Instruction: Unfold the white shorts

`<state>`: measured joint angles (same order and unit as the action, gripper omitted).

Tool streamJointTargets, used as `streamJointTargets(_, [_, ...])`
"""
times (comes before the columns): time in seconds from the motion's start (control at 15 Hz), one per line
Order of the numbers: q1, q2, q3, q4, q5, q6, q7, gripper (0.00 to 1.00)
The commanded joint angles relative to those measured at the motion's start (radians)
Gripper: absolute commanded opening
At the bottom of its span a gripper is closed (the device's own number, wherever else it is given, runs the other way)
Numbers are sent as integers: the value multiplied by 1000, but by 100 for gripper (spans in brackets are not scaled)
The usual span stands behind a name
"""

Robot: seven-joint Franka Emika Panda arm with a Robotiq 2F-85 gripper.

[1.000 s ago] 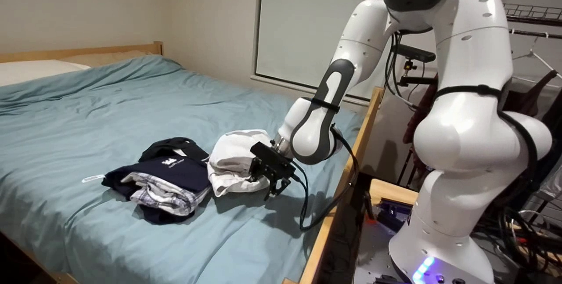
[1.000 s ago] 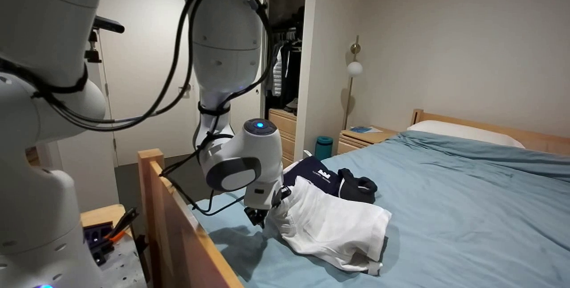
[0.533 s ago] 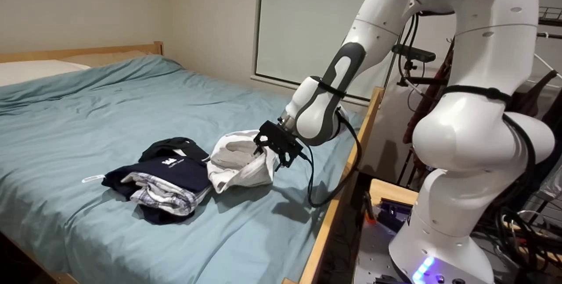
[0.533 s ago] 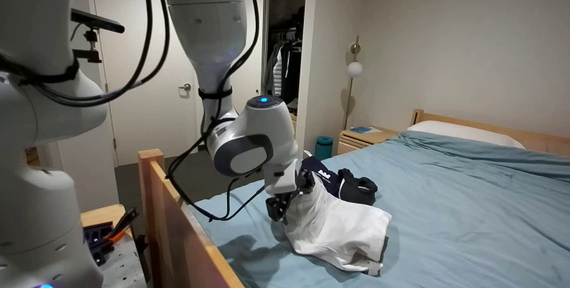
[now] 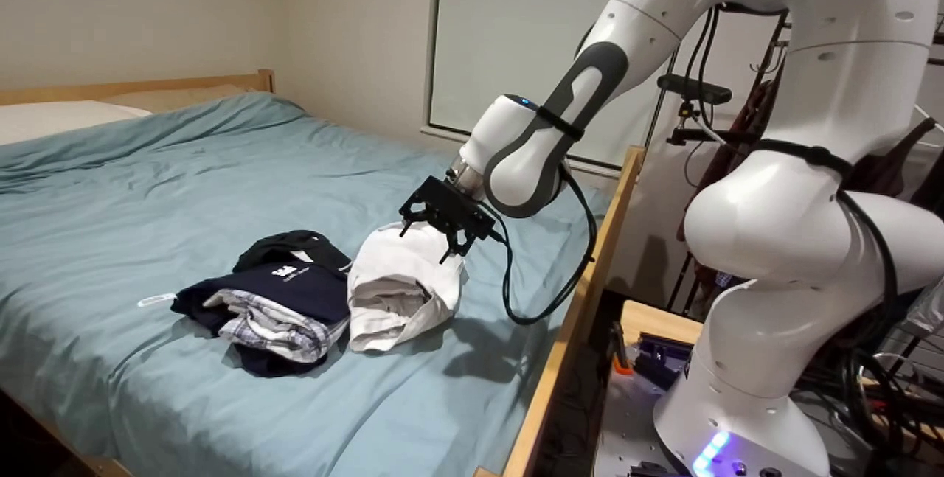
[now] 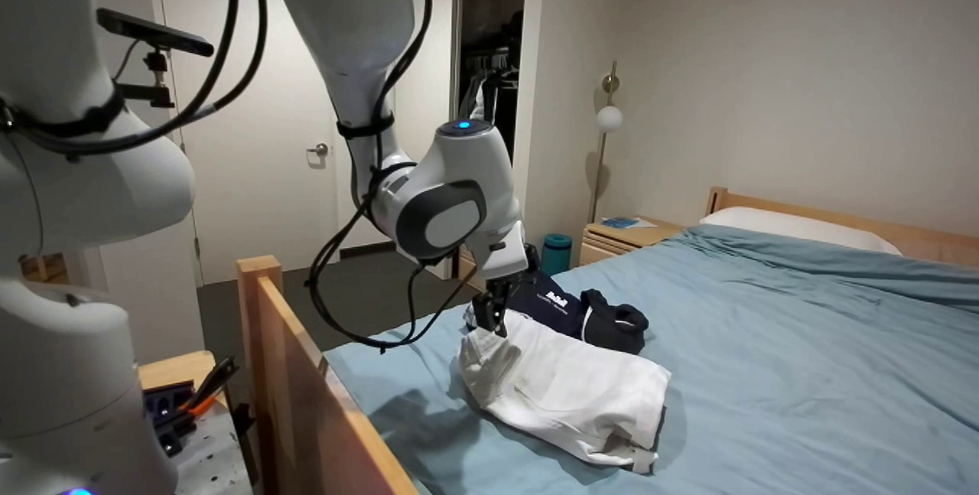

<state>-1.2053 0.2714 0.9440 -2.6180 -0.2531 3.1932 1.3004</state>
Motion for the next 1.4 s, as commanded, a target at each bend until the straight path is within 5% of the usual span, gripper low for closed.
streamJointTargets(0.0, [-154, -42, 149, -6, -18, -14, -29, 100])
streamJointTargets(0.4, [-359, -15, 314, 76, -23, -94, -98, 100])
streamJointTargets(0.8, [-577, -62, 515, 270, 56, -600, -242, 100])
streamJointTargets(0.93, [-610, -60, 552, 363, 30, -731, -268, 100])
streamJointTargets(1.0, [-564, -56, 502, 297, 16, -631, -214, 100])
streamJointTargets(1.33, [-583, -56, 530, 363, 16, -710, -235, 100])
